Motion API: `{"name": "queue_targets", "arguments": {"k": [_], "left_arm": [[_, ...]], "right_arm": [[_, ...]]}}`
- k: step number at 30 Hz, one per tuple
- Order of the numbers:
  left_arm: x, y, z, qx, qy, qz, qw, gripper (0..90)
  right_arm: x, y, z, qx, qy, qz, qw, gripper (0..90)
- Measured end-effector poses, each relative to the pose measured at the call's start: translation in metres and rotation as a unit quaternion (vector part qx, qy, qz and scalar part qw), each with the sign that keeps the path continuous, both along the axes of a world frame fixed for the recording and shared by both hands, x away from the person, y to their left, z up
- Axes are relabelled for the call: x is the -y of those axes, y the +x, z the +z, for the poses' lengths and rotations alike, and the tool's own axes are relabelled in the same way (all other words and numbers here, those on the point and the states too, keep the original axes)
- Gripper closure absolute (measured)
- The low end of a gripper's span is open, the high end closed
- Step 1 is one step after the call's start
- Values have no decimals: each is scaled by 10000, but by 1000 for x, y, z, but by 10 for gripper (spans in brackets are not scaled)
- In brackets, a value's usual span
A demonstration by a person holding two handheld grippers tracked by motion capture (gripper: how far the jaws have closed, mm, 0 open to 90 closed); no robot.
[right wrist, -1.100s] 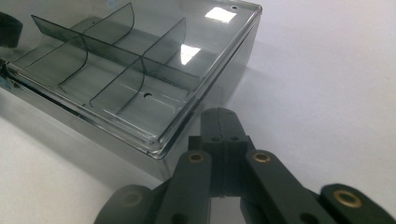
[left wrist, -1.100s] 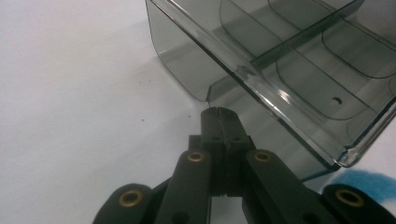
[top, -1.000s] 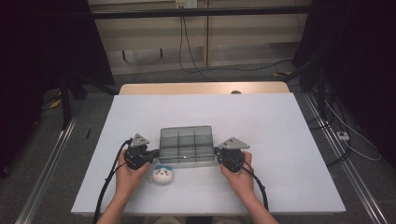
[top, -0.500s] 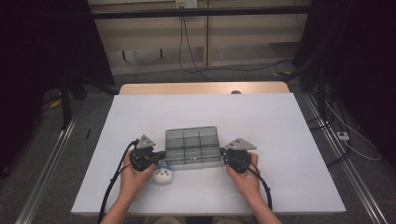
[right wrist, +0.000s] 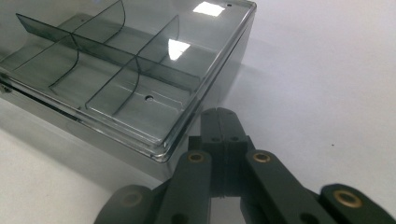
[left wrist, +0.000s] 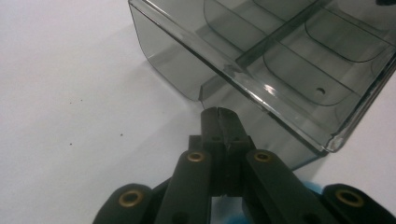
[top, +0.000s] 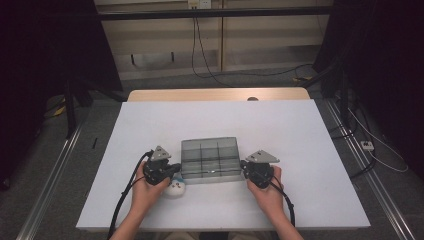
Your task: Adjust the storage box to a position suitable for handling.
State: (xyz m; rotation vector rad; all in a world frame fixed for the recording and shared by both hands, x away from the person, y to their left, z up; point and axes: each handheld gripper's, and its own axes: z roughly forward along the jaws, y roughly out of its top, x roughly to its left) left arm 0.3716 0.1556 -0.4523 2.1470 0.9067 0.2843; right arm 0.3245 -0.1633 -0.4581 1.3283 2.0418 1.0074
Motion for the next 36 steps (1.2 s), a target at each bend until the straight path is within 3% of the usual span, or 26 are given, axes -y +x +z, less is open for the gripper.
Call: {"name": "queue_targets", "arguments": {"k": [36], "left_arm": [[24, -19, 4, 74, 175, -448, 9988, 900]], "right_arm": [[24, -29, 2, -7, -126, -8, 9999, 900]]}}
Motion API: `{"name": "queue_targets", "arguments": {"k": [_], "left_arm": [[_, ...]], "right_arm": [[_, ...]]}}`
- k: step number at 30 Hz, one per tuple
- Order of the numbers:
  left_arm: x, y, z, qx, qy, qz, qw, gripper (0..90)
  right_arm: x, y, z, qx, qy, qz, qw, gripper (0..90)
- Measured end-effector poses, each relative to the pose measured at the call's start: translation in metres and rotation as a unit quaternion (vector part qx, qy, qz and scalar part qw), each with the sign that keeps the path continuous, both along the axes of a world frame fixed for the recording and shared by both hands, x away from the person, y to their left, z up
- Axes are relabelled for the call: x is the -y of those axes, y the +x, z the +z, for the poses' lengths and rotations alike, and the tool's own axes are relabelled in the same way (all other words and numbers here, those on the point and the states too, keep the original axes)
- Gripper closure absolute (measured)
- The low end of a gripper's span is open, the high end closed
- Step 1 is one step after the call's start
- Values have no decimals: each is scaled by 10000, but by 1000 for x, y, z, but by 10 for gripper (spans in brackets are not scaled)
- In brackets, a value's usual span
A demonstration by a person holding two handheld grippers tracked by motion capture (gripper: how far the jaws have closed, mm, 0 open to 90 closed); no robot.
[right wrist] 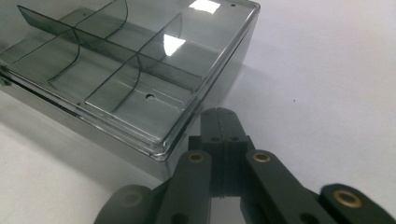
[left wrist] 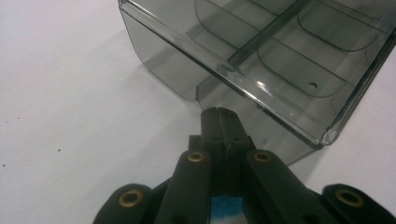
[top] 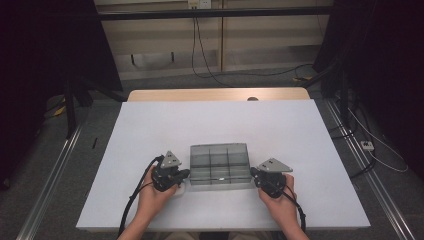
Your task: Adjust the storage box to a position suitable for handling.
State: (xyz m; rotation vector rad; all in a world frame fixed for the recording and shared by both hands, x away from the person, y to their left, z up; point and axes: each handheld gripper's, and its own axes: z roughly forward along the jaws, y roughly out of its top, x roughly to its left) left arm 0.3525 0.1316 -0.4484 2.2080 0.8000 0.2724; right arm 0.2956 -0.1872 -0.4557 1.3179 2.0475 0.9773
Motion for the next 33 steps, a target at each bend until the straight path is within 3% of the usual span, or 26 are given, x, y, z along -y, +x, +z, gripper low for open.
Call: {"name": "queue_targets", "arguments": {"k": [15, 33], "left_arm": [[4, -3, 0, 3, 12, -71, 10000, 900], [3, -3, 0, -32, -35, -49, 10000, 900]], "right_arm": [[5, -12, 0, 8, 19, 8, 10000, 900], [7, -12, -1, 34, 96, 39, 9999, 900]]}}
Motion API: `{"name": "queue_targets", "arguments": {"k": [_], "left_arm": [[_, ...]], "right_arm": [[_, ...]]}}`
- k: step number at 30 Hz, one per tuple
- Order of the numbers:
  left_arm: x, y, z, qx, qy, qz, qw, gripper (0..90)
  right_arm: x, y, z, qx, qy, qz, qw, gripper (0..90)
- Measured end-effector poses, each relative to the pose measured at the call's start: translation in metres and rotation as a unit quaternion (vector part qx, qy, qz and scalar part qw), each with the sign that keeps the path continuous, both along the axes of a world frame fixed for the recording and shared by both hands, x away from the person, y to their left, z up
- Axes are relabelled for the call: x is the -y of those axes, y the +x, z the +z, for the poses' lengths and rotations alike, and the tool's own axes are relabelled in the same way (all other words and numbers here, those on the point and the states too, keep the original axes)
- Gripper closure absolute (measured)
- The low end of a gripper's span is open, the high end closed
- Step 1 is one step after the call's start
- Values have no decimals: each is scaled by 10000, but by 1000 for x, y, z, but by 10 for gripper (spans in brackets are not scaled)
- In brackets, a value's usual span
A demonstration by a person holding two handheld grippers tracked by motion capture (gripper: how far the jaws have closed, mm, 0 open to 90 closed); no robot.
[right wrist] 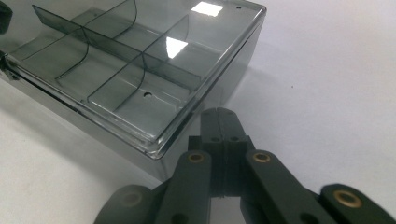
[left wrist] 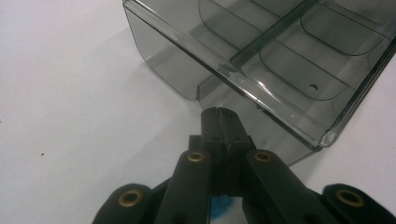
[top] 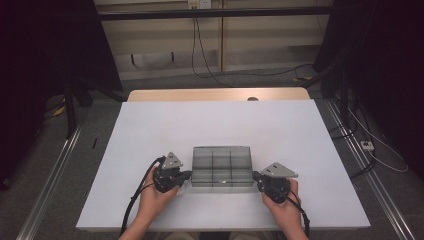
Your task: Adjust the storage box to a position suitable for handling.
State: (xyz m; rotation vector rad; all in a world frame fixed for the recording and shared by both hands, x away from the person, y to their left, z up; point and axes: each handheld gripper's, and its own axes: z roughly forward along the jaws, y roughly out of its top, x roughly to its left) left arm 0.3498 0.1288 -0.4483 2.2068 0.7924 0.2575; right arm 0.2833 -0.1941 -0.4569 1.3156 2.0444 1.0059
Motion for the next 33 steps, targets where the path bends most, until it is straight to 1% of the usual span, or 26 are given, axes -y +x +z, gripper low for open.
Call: {"name": "queue_targets", "arguments": {"k": [2, 3, 4, 5, 6, 7, 9, 10, 11, 12, 13, 14, 15, 16, 17, 18, 19, 20, 21, 22, 23, 24, 26, 29, 32, 33], "left_arm": [[-2, 1, 0, -63, -75, -28, 9999, 897], [-2, 2, 0, -63, -67, -22, 10000, 863], [-3, 1, 1, -13, -61, 33, 10000, 852], [-3, 1, 2, -18, -103, 18, 9999, 852], [-4, 1, 3, 20, -87, 47, 9999, 844], [-5, 2, 4, -18, -134, 44, 9999, 828], [-10, 2, 5, -29, -188, 182, 9997, 775], [-10, 2, 5, -29, -188, 182, 9997, 751], [-12, 3, 7, -53, -202, 205, 9996, 751], [-14, 3, 8, -21, -228, 282, 9993, 713], [-16, 3, 9, -45, -309, 337, 9989, 713], [-18, 3, 11, -35, -299, 366, 9989, 675], [-19, 3, 11, -44, -320, 380, 9988, 675], [-20, 3, 12, -41, -318, 347, 9989, 623], [-20, 3, 12, -53, -344, 371, 9987, 623], [-20, 3, 13, -82, -371, 391, 9985, 591], [-20, 2, 13, -88, -385, 414, 9984, 531], [-21, 3, 14, -96, -382, 405, 9984, 531], [-21, 3, 14, -102, -373, 399, 9985, 476], [-22, 3, 15, -142, -389, 422, 9983, 476], [-22, 3, 15, -165, -440, 428, 9980, 455], [-23, 3, 15, -186, -466, 420, 9979, 455], [-24, 3, 17, -239, -491, 430, 9976, 424], [-24, 2, 19, -222, -568, 442, 9972, 362], [-25, 1, 21, -248, -646, 410, 9968, 300], [-25, 1, 21, -219, -630, 390, 9970, 286]], "right_arm": [[1, 0, 0, -21, 44, 13, 10000, 900], [3, 0, 1, 28, 120, 29, 9999, 900], [3, 0, 2, 63, 155, 29, 9999, 898], [3, 0, 2, 63, 155, 29, 9999, 898], [4, 0, 4, 95, 185, 22, 9998, 883], [5, 0, 6, 132, 217, 6, 9997, 855], [9, 1, 10, 201, 306, -33, 9993, 824], [10, 1, 11, 231, 342, -58, 9991, 807], [10, 1, 11, 231, 342, -58, 9991, 807], [12, 1, 14, 278, 376, -111, 9988, 765], [12, 1, 14, 278, 376, -111, 9988, 765], [14, 2, 16, 323, 431, -124, 9985, 731], [14, 2, 16, 323, 431, -124, 9985, 731], [16, 2, 20, 360, 525, -155, 9978, 669], [16, 2, 20, 360, 525, -155, 9978, 669], [17, 2, 22, 396, 543, -170, 9976, 639], [17, 3, 26, 406, 649, -148, 9970, 541], [17, 3, 26, 406, 649, -148, 9970, 541], [17, 4, 28, 337, 737, -28, 9967, 478], [17, 4, 28, 337, 737, -28, 9967, 478], [14, 3, 29, 344, 803, 56, 9962, 410], [14, 3, 29, 344, 803, 56, 9962, 410], [11, 4, 30, 184, 970, 158, 9950, 346], [4, 3, 32, 226, 914, 337, 9950, 299], [0, 1, 35, 250, 1024, 467, 9933, 281], [-2, 1, 36, 269, 1037, 527, 9929, 274]]}}
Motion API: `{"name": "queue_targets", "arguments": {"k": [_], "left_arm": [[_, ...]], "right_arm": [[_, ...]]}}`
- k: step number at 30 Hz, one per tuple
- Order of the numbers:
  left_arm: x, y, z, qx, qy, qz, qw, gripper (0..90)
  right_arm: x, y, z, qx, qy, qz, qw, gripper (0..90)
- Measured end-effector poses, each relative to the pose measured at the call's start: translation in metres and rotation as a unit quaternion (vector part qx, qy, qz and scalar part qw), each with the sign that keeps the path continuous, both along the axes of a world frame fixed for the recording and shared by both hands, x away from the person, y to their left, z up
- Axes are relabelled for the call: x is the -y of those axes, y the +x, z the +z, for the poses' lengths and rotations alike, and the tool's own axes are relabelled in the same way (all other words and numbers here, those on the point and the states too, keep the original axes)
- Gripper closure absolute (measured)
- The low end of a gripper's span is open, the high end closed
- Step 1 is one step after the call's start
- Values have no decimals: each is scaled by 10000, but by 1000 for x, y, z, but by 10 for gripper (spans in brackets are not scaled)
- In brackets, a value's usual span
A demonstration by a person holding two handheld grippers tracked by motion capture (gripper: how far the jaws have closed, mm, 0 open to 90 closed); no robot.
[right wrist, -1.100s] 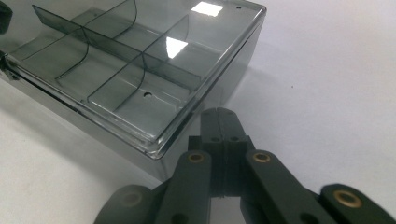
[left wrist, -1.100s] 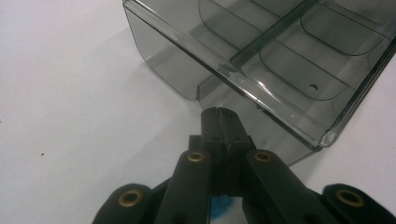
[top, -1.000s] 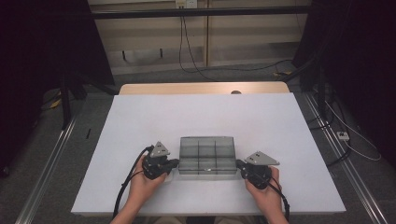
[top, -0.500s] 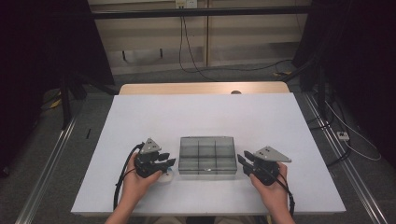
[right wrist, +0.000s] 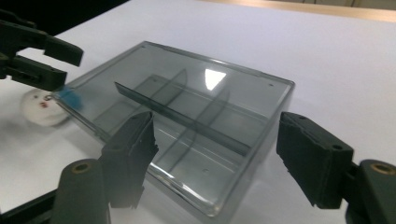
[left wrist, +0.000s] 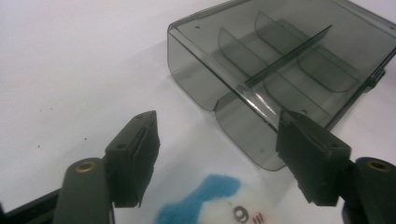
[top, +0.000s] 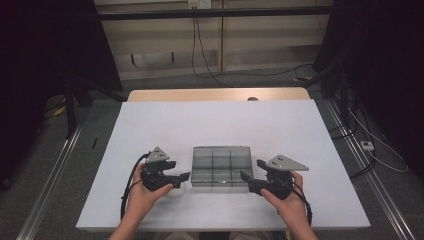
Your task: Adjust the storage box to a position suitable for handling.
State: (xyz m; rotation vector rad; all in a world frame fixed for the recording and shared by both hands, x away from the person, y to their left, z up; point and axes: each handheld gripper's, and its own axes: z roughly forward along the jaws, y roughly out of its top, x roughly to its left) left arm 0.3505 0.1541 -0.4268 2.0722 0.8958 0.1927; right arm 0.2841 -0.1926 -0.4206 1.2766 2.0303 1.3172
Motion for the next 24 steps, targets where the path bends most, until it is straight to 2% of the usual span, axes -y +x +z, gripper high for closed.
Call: {"name": "queue_targets", "arguments": {"k": [4, 11, 13, 18, 19, 20, 22, 24], "left_arm": [[-1, -1, 1, 12, -44, -30, 10000, 193], [-2, -2, 2, 6, -275, -101, 9996, 133], [-4, -2, 2, -21, -309, -133, 9994, 114], [-3, -3, 2, -57, -350, -205, 9992, 93], [-4, -3, 2, -48, -335, -221, 9992, 90], [-4, -3, 2, -34, -324, -217, 9992, 77], [-4, -3, 2, -45, -306, -209, 9993, 70], [-5, -3, 2, -41, -372, -177, 9991, 68]], "right_arm": [[-6, -2, 4, -24, 220, 240, 9995, 236], [-20, -7, 7, -26, 343, 682, 9971, 250], [-23, -7, 6, -57, 368, 870, 9955, 296], [-30, -8, 2, -68, 393, 1048, 9937, 405], [-32, -8, 1, -66, 376, 1078, 9934, 446], [-35, -9, -1, -122, 365, 1243, 9915, 549], [-36, -9, -2, -143, 389, 1289, 9908, 574], [-39, -10, -4, -159, 360, 1353, 9900, 654]]}}
